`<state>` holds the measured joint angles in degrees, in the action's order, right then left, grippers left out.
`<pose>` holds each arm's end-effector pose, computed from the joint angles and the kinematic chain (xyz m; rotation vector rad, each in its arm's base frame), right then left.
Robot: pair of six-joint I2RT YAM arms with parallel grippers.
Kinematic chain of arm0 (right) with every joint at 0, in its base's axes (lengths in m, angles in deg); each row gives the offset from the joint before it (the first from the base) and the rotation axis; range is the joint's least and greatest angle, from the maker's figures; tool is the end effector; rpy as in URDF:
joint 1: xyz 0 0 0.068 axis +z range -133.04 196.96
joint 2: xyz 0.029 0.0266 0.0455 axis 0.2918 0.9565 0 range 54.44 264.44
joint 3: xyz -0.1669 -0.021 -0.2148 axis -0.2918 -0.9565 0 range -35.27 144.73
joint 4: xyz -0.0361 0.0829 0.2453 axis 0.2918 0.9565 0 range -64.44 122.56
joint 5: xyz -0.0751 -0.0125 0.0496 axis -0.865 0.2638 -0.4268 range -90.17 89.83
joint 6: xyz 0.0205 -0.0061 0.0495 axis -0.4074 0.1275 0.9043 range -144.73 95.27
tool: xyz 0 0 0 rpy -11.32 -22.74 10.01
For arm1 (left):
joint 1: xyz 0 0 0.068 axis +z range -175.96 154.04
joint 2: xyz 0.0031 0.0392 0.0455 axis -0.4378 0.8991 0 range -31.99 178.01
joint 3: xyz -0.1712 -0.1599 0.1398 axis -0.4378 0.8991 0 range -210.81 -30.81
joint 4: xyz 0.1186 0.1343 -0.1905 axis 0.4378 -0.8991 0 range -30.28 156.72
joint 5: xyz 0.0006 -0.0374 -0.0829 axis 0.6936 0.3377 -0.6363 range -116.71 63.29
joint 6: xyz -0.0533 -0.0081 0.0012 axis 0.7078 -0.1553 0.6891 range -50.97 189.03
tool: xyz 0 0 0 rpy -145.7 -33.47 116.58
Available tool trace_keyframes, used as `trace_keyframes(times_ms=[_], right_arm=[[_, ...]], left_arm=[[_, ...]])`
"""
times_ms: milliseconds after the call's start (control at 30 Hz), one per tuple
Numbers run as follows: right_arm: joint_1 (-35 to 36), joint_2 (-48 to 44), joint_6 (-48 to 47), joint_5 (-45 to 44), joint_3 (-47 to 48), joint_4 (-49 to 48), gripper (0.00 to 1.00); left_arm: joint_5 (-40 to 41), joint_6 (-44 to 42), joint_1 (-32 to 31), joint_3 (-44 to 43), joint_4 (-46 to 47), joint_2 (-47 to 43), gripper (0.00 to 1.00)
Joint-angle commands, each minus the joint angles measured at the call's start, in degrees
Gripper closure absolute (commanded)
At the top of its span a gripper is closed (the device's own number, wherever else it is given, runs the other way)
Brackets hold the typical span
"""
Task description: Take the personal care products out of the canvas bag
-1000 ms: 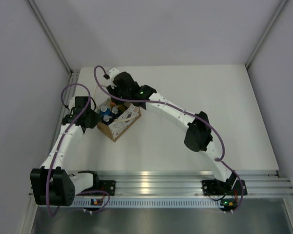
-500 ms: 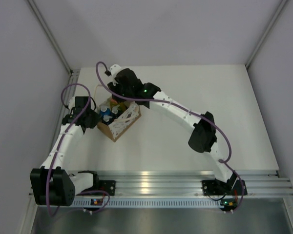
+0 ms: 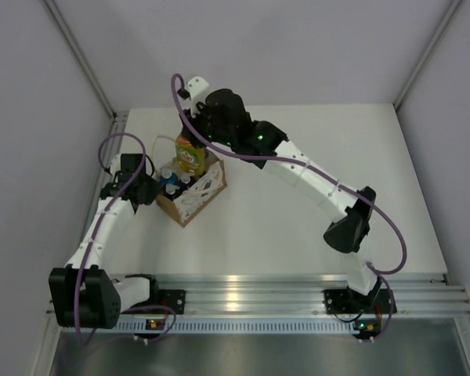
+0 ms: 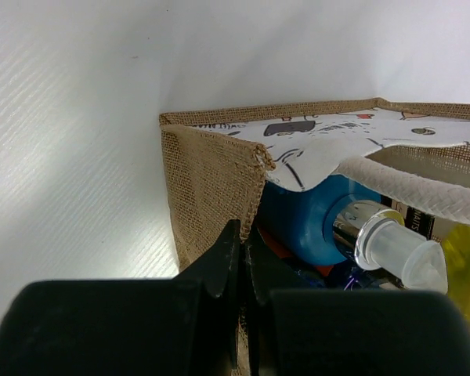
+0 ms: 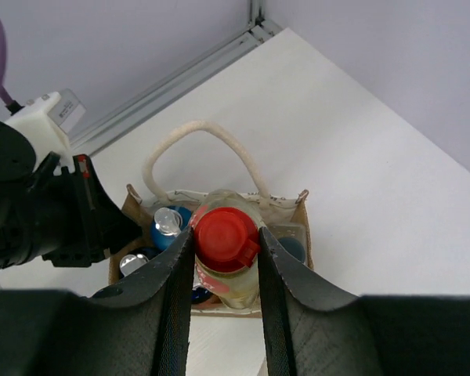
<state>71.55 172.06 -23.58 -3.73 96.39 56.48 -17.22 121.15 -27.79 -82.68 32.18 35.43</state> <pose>0.2743 0.3820 0.4333 -0.8195 1.7260 0.6096 0.2409 -0.0018 0.2657 -1.1034 2.1775 -0.2213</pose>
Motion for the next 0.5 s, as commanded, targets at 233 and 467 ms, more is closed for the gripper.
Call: trace_keyframes(times_ms=[233,467], right_arm=[[-2.0,-13.9,-4.5,-7.3,3.5,-6.0,1.00],[-8.2,-17.9,-1.6,-7.7,-4.5,-6.0,1.00]], left_arm=[[1.7,-0.8,0.3,0.6,-0.4,1.7,1.00],[1.5,-0.7,0.3,0.8,-0.4,1.1,1.00]])
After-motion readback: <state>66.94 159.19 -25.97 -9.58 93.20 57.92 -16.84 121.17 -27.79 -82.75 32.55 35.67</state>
